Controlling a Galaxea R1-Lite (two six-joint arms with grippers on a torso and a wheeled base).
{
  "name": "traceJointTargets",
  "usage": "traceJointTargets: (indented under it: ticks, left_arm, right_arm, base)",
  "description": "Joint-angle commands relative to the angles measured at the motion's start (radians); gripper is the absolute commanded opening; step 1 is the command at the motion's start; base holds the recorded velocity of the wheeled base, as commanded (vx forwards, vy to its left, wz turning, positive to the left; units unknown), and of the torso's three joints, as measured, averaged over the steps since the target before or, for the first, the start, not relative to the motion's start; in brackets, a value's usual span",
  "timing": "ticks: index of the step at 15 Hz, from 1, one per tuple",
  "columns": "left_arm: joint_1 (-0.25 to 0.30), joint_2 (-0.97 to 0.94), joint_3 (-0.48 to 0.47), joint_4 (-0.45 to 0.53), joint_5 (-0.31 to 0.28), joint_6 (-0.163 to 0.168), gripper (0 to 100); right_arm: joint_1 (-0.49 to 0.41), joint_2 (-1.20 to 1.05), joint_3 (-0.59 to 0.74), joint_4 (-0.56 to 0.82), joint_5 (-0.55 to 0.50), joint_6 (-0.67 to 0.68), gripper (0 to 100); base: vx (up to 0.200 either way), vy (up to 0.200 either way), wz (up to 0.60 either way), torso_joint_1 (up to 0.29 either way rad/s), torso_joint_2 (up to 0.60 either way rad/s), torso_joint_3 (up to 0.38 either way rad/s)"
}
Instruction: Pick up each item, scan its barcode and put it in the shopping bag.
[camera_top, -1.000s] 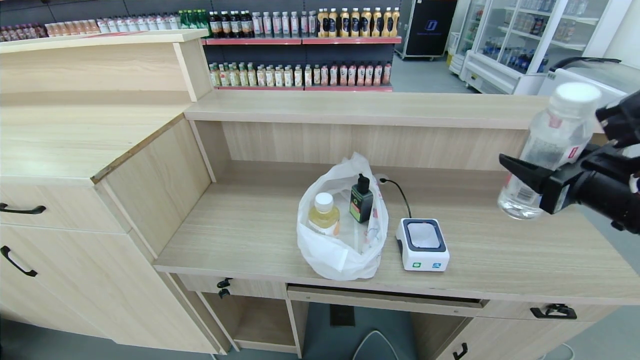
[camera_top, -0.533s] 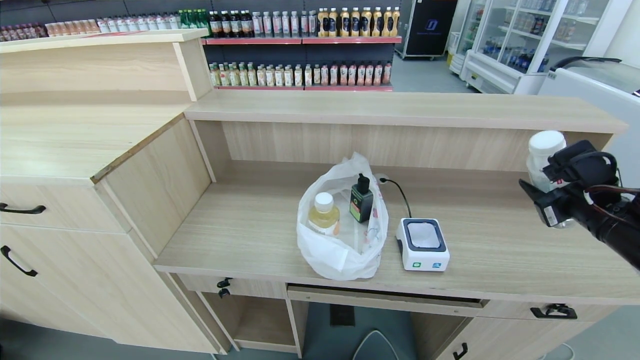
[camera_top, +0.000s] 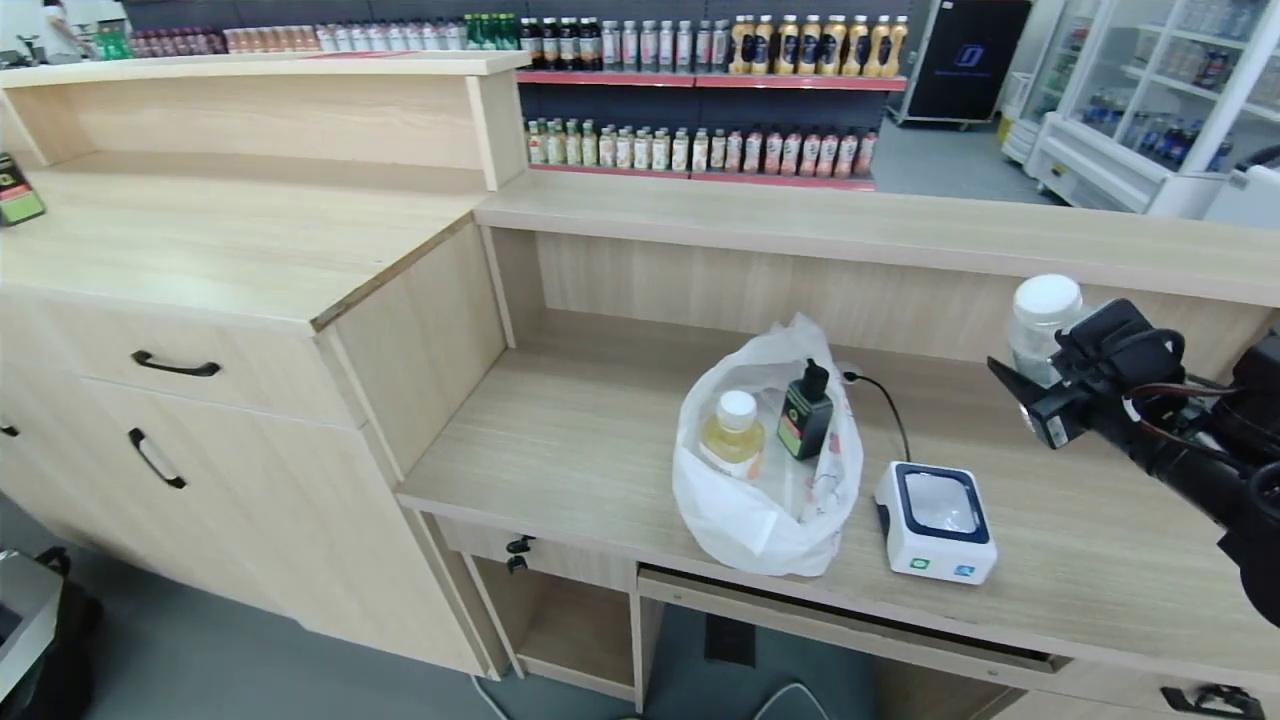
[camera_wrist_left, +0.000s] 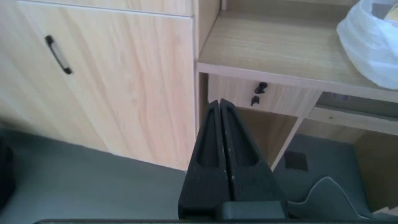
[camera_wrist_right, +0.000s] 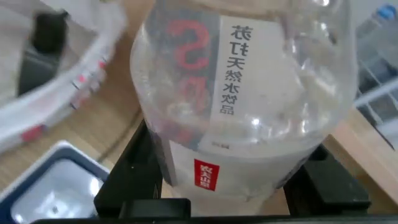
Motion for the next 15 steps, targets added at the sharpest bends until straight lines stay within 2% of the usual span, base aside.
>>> traceJointTargets:
  ticks: [1,3,6,10,15]
  left_arm:
    - [0.000,0.000,0.000,0.000,0.000,0.000,0]
    - [0.000,0.000,0.000,0.000,0.000,-0.001,0]
    - [0.000,0.000,0.000,0.000,0.000,0.000,0]
    - [0.000,0.000,0.000,0.000,0.000,-0.001,0]
    - [0.000,0.000,0.000,0.000,0.000,0.000,0]
  right_arm:
    - [-0.036,0.116,-0.010,-0.041,0.132,-0.050,0]
    - [-0.072,0.161,-0.017,-0.052,0.210,-0.169,0]
    - [-0.105,0.199,-0.018,-0.075,0.290,-0.234,0]
    - [-0.110,0.236,-0.020,-0.100,0.396,-0.235,0]
    - [-0.110,0.250,-0.009,-0.103,0.408,-0.240,0]
  base:
    - [0.000,0.000,0.00,0.000,0.00,0.000]
    - [0.000,0.000,0.00,0.000,0.00,0.000]
    - [0.000,0.000,0.00,0.000,0.00,0.000]
    - [0.000,0.000,0.00,0.000,0.00,0.000]
    - [0.000,0.000,0.00,0.000,0.00,0.000]
